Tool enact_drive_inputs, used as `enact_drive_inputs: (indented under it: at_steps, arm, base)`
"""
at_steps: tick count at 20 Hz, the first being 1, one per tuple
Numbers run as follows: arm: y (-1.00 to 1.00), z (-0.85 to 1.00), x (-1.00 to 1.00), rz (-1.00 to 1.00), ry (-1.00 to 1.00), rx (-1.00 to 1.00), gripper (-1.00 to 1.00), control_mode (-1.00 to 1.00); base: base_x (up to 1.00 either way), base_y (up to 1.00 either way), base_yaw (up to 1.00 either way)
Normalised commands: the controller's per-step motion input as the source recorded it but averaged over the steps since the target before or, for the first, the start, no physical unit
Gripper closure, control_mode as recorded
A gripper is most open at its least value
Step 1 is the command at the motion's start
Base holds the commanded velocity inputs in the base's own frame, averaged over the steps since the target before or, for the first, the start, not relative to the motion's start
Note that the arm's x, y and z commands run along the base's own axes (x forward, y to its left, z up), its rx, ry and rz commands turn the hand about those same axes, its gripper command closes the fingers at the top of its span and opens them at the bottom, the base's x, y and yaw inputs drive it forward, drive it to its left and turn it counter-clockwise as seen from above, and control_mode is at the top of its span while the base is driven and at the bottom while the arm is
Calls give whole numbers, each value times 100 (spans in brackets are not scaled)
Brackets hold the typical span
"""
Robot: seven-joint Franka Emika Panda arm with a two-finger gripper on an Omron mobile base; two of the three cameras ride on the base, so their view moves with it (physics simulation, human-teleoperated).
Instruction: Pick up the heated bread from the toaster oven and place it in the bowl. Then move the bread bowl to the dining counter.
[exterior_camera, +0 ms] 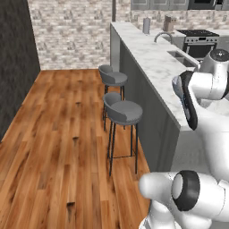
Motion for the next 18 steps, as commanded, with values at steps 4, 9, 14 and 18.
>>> enact_drive_inputs:
  at_steps: [4, 9, 14, 18]
  arm:
    - [100, 16, -100, 4, -47, -22, -100, -100]
    - [100, 9, -100, 17, -46, -34, -100, -100]
    - [100, 2, -99, 29, -31, -41, -100, -100]
    - [91, 2, -66, 30, -27, -35, -100, -100]
  base:
    - [0, 0, 0]
    - [0, 0, 0]
    - [0, 0, 0]
    - [0, 0, 0]
